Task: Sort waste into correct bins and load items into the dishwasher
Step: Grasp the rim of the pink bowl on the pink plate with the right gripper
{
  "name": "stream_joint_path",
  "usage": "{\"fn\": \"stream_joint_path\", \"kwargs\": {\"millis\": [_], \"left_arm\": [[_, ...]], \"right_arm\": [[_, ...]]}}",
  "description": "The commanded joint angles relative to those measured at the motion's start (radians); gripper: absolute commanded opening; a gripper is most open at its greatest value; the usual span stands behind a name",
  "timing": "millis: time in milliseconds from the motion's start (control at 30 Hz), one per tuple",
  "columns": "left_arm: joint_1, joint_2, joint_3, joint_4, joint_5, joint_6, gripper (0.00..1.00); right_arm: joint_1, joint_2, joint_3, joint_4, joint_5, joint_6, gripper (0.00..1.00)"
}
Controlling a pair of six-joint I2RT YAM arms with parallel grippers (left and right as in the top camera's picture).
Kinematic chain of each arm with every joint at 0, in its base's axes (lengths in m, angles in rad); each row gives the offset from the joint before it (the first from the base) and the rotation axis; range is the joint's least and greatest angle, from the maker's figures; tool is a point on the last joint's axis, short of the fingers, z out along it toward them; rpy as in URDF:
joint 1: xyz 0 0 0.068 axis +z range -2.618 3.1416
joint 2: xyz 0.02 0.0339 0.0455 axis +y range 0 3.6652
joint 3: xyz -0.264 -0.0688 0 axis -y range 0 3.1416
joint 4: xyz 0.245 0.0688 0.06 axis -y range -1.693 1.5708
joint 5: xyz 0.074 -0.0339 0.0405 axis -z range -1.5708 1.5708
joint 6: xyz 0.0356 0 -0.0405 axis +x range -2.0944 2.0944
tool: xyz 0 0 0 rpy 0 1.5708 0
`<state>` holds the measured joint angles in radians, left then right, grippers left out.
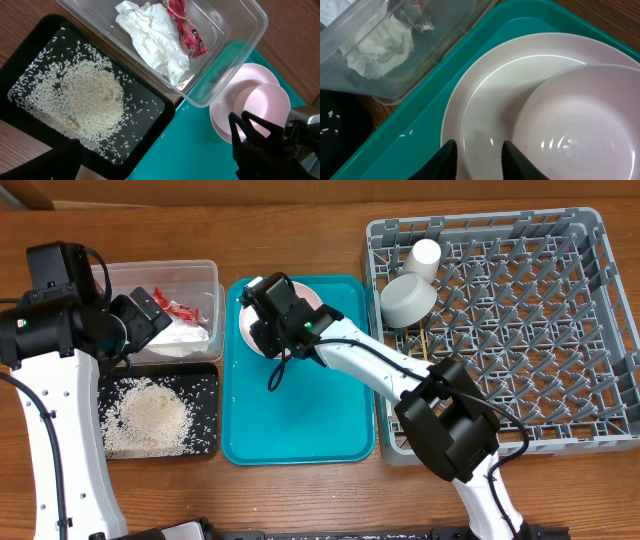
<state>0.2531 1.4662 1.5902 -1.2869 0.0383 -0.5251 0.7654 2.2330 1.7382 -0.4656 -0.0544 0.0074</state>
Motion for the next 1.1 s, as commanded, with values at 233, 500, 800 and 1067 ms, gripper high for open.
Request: {"fn": "stream_joint_path", "kwargs": {"millis": [233, 500, 800, 1067], "left_arm": [[0.002, 0.005, -0.002, 0.001, 0.003, -0.003, 1.0], [0.002, 0.005, -0.002, 0.001, 0.003, -0.003, 1.0], [0.002, 0.005, -0.002, 0.001, 0.003, -0.003, 1.0], [0.002, 0.005, -0.002, 0.001, 0.003, -0.003, 1.0]], "right_arm": [[-0.014, 0.006, 0.03, 0.034, 0.009, 0.005, 0.31], [-0.023, 0.002, 0.029, 0.035, 0.013, 0.004, 0.32], [-0.039, 0.002, 0.0, 0.004, 0.035, 0.001, 0.32], [-0.037, 0.002, -0.008, -0.02, 0.035, 0.0, 0.32]]}}
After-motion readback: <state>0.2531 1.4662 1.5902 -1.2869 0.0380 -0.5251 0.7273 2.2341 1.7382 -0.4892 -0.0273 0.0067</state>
